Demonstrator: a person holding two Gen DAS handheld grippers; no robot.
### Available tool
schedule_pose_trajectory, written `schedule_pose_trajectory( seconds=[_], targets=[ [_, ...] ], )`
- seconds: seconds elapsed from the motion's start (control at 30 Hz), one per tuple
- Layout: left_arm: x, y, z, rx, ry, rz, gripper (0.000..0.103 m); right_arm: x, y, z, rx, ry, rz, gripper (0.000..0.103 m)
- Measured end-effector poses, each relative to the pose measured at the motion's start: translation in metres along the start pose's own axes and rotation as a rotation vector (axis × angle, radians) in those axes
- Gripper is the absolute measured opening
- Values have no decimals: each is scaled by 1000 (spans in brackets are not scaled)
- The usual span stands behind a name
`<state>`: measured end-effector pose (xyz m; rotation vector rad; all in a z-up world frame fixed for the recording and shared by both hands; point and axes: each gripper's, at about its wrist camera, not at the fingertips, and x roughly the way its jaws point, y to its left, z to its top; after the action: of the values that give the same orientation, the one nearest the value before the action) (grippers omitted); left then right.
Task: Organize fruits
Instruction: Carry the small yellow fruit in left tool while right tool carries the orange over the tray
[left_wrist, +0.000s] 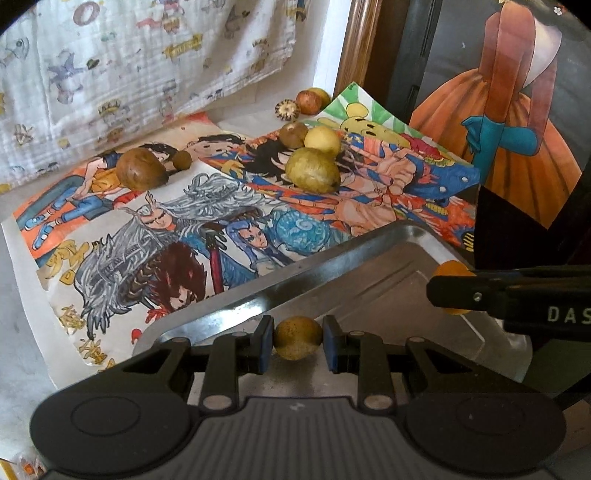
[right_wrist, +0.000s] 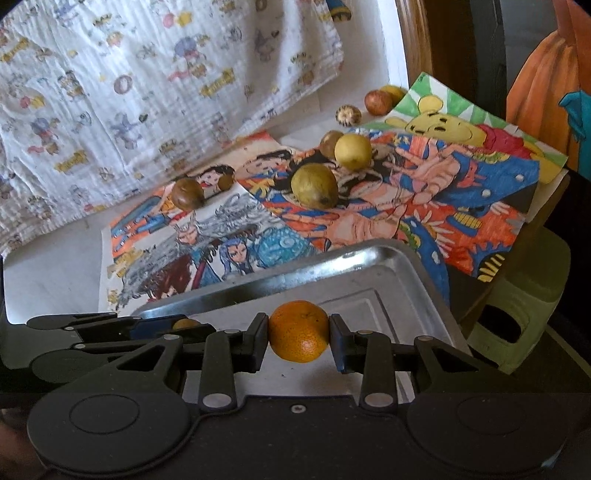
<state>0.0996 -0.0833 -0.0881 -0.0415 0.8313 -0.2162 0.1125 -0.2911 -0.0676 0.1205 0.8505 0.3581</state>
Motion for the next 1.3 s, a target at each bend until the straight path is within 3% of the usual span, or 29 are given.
schedule_pose_trajectory(
  seconds=[0.53,1.3],
  targets=[
    [12,3,-4,-5,22,2,31,34,3,-2,-25,68,4,37],
    [12,2,-6,-4,19,6,31,40,1,-8,-21,89,1,38]
  ],
)
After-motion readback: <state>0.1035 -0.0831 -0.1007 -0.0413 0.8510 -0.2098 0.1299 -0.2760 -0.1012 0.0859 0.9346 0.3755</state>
